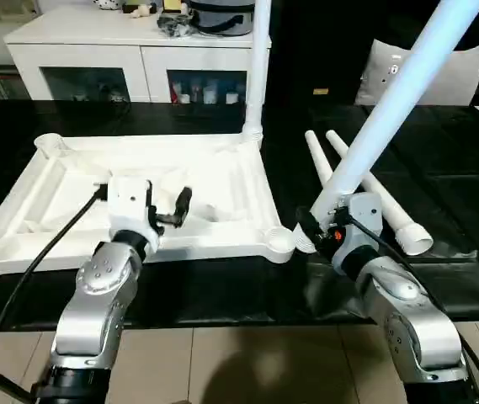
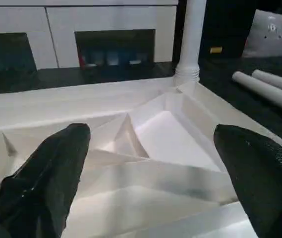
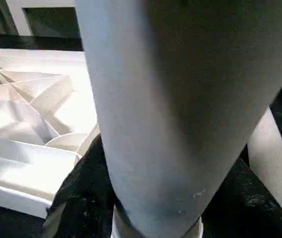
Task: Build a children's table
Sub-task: Move to table
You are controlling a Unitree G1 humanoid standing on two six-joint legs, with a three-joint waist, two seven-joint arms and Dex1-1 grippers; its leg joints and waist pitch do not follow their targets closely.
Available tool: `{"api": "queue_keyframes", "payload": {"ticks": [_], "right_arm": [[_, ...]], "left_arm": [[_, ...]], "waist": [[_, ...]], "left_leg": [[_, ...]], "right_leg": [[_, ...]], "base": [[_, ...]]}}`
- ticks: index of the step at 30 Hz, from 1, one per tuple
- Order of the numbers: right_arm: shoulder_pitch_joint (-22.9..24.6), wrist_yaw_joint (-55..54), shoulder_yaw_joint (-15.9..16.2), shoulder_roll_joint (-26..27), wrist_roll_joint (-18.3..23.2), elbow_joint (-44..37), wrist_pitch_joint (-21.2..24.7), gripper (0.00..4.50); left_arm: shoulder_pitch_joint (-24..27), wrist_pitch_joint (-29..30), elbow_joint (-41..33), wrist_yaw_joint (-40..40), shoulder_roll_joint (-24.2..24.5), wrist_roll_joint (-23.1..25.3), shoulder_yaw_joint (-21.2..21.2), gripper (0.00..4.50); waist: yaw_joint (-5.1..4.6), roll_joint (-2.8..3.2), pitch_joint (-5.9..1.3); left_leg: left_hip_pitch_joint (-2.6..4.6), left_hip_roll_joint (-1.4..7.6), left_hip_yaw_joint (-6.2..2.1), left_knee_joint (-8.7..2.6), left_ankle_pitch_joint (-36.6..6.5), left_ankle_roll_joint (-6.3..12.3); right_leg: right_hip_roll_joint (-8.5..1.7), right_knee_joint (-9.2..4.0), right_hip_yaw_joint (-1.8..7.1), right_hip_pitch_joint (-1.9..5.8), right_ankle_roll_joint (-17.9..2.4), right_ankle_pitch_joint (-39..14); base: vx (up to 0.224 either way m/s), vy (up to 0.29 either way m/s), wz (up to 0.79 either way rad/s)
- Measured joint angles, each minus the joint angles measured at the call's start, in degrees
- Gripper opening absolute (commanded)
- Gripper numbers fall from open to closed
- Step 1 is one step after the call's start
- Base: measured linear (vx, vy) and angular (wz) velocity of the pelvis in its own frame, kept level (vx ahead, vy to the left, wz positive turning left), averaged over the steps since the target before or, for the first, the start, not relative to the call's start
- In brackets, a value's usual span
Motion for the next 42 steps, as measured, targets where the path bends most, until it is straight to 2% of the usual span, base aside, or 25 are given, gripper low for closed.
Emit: {"api": "queue_keyframes", "payload": {"ticks": [2,5,12,15,19,20,22,23,24,25,28,31,35,36,38,40,41,42], "right_arm": [[0.0,0.4,0.0,-0.1,0.0,0.0,0.1,1.89],[0.2,1.3,0.3,-0.2,0.0,0.0,0.1,1.89],[0.2,1.9,0.4,0.7,1.3,-0.3,-0.7,1.89],[0.2,2.1,0.2,0.7,1.7,-0.5,-1.2,1.89],[0.2,4.3,0.5,-1.2,1.7,-1.2,-1.2,1.89],[0.3,4.7,0.8,-1.8,1.6,-1.5,-1.2,1.89],[0.7,4.4,0.1,-1.0,1.7,-1.6,-1.2,1.89],[0.7,4.1,-0.5,-0.5,2.1,-1.4,-1.1,1.89],[0.6,4.0,-0.6,-0.2,2.3,-1.3,-1.1,1.89],[0.4,3.7,0.0,-0.1,2.2,-1.1,-1.2,1.89],[0.4,3.8,0.3,-0.5,1.8,-0.6,-1.6,1.89],[0.6,4.0,0.6,-0.7,1.6,-0.6,-1.6,1.89],[0.6,4.5,1.2,-1.8,0.8,-0.7,-1.7,1.89],[0.7,4.7,1.7,-2.2,0.5,-0.8,-1.8,1.89],[1.1,5.2,2.4,-2.8,-0.2,-1.0,-2.3,1.89],[1.2,5.4,2.6,-2.7,-0.3,-1.1,-2.5,1.89],[1.3,5.3,2.6,-2.0,-0.1,-1.0,-2.4,1.89],[1.4,5.3,2.8,-1.0,0.0,-0.8,-2.3,1.89]], "left_arm": [[1.1,0.0,-0.3,-0.2,0.1,0.0,0.0,4.50],[1.3,0.1,-0.6,-0.3,0.3,0.0,0.0,4.50],[1.3,0.7,-1.6,-0.4,0.9,0.0,0.1,4.50],[1.3,0.8,-1.7,-0.5,0.9,0.0,0.1,4.50],[1.3,0.9,-1.7,-0.5,0.9,0.0,0.0,4.50],[1.3,1.0,-1.7,-0.5,0.8,0.0,-0.1,4.50],[1.0,1.0,-1.9,-0.9,0.8,0.0,-0.8,4.50],[1.2,1.0,-1.9,-1.1,0.8,0.0,-0.9,4.50],[1.4,1.0,-1.9,-1.1,0.8,0.0,-0.8,4.50],[1.6,1.0,-1.9,-1.1,0.9,0.0,-0.8,4.50],[1.7,1.0,-1.9,-1.1,0.9,0.0,-0.8,4.50],[1.6,1.0,-1.9,-1.1,0.9,0.0,-0.8,4.50],[1.6,1.1,-1.9,-1.4,0.9,0.0,-0.8,4.50],[1.6,1.2,-2.0,-1.6,0.9,0.0,-0.9,4.50],[1.5,1.3,-2.4,-1.7,0.9,-0.1,-1.0,4.50],[1.5,1.3,-2.5,-1.7,0.9,-0.1,-1.0,4.50],[1.7,1.4,-2.7,-1.7,1.0,-0.1,-0.9,4.50],[2.0,1.4,-2.8,-1.7,1.1,-0.1,-0.7,4.50]], "waist": [[0.06,-0.02,0.02],[0.15,-0.37,0.17],[0.37,-0.76,0.01],[0.38,-0.88,-0.06],[0.58,-0.88,-0.06],[0.53,-0.82,-0.06],[0.07,-0.61,-0.08],[0.12,-0.56,-0.07],[0.32,-0.65,-0.04],[1.20,-0.44,0.06],[1.87,-0.44,0.07],[1.70,-0.43,0.07],[1.41,-0.43,0.08],[1.34,-0.35,0.13],[0.59,-0.32,0.16],[0.22,-0.17,0.24],[0.05,-0.24,0.38],[0.33,0.13,0.63]], "left_leg": [[0.03,0.00,0.00,-0.08,0.0,-0.03],[0.03,0.06,0.01,-0.08,0.2,-0.35],[0.02,0.20,0.09,-0.09,0.3,-0.43],[-0.11,0.24,0.19,-0.61,0.3,-0.48],[-0.56,0.53,0.22,-0.68,0.4,-0.18],[-1.24,0.39,-0.37,-0.62,0.5,-0.12],[-2.11,-0.07,-2.53,-0.50,1.1,0.45],[-1.80,0.05,-2.80,-0.41,1.2,0.43],[-1.74,0.24,-2.67,-0.37,1.3,0.32],[-1.54,0.65,-2.29,-0.39,1.2,-0.25],[-1.22,1.75,-1.03,-0.61,1.6,-1.28],[-0.84,1.97,-0.41,-0.84,1.8,-1.50],[-0.63,1.98,-0.20,-1.07,1.8,-1.57],[-1.05,1.69,-0.77,-1.21,1.8,-1.59],[-1.37,1.19,-2.49,-1.35,1.8,-1.59],[-1.52,0.93,-3.52,-1.37,1.8,-1.60],[-0.46,1.60,-2.86,-1.37,1.3,-2.22],[0.11,1.98,-2.57,-1.41,1.2,-2.36]], "right_leg": [[0.02,0.04,0.01,0.00,0.0,0.1],[0.06,0.12,0.03,-0.01,-0.4,0.7],[0.11,0.13,0.07,-0.02,-0.3,2.1],[0.12,0.03,-0.01,-0.28,-0.1,2.0],[0.22,0.09,-0.33,-0.75,-0.2,1.9],[0.06,0.04,-1.07,-0.67,-0.2,1.9],[-0.47,-0.08,-3.32,-0.14,-0.8,1.6],[-0.53,-0.04,-3.75,0.00,-1.0,1.5],[-0.45,-0.01,-3.75,0.02,-1.0,1.5],[-0.30,0.07,-3.71,0.20,-1.0,1.5],[-0.07,0.09,-3.65,0.33,-1.0,1.6],[0.05,0.14,-3.19,0.29,-0.8,1.7],[0.10,0.25,-2.90,0.11,-0.6,1.8],[-0.15,0.19,-3.50,0.42,-0.4,1.7],[-1.25,-0.27,-6.16,1.43,-0.1,1.4],[-1.92,-0.40,-8.11,2.51,0.1,0.8],[-1.61,-0.39,-7.87,2.54,0.0,0.1],[-1.46,-0.50,-7.95,3.34,0.0,-0.2]], "base": [[0.000,0.000,0.00],[0.000,0.000,0.00],[0.038,-0.009,0.01],[0.081,-0.019,0.01],[0.015,-0.005,0.00],[0.000,0.000,0.00],[-0.055,-0.041,0.43],[0.020,-0.047,0.39],[0.000,0.000,0.00],[0.000,0.000,0.00],[0.000,0.000,0.00],[0.000,0.000,0.00],[0.000,0.000,0.00],[0.000,0.000,0.00],[0.013,-0.018,0.34],[0.044,-0.033,0.52],[0.062,-0.044,0.34],[0.062,-0.044,0.34]]}}
